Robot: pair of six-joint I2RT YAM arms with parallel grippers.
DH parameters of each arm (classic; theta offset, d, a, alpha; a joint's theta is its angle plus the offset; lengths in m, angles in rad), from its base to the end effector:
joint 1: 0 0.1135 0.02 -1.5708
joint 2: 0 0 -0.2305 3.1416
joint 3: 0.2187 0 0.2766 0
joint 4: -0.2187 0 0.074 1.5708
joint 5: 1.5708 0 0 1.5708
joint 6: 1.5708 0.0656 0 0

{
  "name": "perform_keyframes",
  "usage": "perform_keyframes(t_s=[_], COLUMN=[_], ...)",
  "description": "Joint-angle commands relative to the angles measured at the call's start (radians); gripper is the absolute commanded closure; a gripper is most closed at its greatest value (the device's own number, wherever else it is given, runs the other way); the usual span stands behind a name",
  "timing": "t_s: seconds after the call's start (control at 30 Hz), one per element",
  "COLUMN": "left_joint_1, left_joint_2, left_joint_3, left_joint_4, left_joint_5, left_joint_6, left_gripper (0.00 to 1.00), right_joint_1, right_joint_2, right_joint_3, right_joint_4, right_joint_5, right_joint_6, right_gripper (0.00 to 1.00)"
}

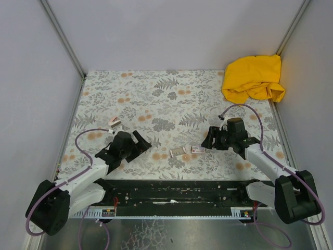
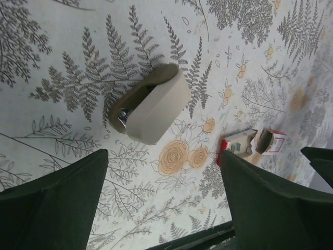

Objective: Load the staples into the stapler

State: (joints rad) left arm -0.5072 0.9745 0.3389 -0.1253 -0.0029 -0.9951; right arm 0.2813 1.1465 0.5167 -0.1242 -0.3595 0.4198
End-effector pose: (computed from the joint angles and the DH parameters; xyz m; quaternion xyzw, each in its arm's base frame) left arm 0.2139 -0.1186 0.0960 -0.2225 0.8918 -0.2679 0.2889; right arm 0.2601 0.0992 0.1203 -0.0083 0.9057 0.2883 0.3106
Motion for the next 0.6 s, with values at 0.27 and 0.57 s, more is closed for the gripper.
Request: perform_keyframes(t_s=[0.27, 0.57], left_joint_1=[0.078, 0.120], left_joint_2=[0.051, 0.092], left_joint_3=[0.016, 0.002], left_joint_4=[0.148, 0.183], left_joint_5=[0.001, 0.026], left_joint_6=[0.050, 0.066], left_gripper=[0.49, 0.57], right_joint_1=[0.004, 0.005], right_joint_2=[-0.082, -0.103], right_joint_3=[0.003, -0.003], right_joint_4=[-0.041, -0.053], right_joint_5=[0.008, 0.009], right_joint_6=[-0.005, -0.004], right_gripper=[0.27, 0.27])
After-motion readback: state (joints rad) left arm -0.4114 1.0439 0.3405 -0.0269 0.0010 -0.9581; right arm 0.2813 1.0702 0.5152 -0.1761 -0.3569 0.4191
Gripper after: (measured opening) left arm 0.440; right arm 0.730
